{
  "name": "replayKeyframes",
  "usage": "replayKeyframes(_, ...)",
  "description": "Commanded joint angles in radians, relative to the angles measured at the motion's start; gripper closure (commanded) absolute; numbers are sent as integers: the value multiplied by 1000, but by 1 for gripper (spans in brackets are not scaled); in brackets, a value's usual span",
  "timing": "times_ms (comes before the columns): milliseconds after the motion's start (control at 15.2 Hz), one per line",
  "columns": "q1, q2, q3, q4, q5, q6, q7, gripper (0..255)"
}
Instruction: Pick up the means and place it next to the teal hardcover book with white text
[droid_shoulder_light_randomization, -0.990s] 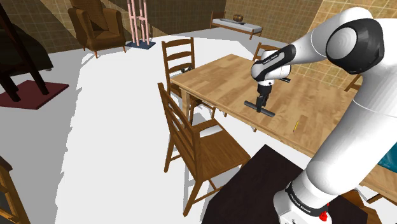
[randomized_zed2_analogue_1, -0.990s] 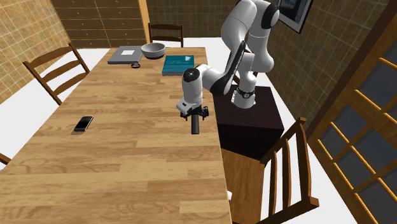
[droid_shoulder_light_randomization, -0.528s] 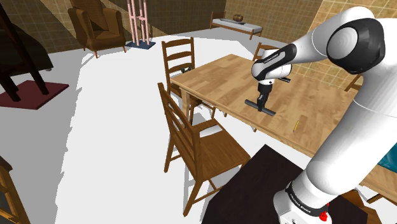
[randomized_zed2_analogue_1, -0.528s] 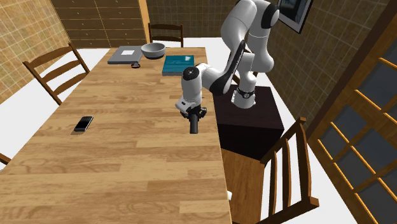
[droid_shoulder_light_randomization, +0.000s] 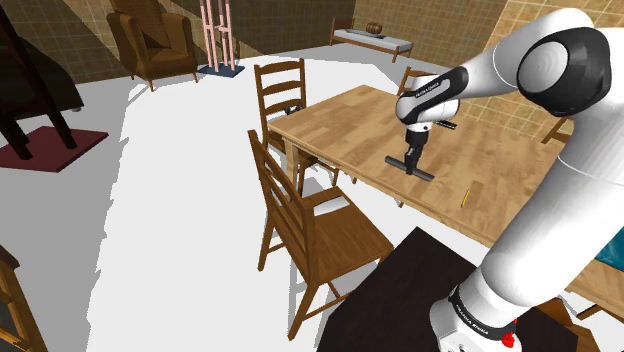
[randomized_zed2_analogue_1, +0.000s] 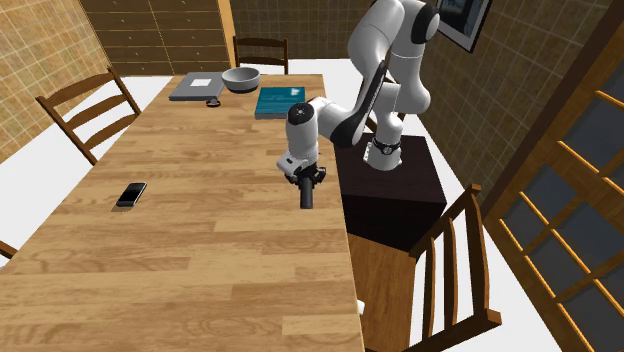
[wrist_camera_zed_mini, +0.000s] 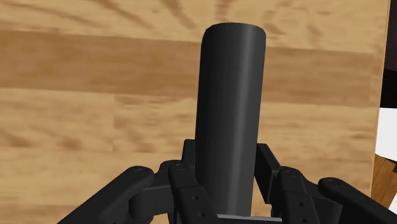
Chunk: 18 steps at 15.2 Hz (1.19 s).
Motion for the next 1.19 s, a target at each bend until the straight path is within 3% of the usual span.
replayKeyframes(0, 2, -15, -1, 9, -6, -25, 2, 255)
replayKeyframes(1056, 12, -124, 1, 112, -41, -231, 11, 255)
replayKeyframes(1122, 5, -155, -6, 77, -57, -224, 6, 255)
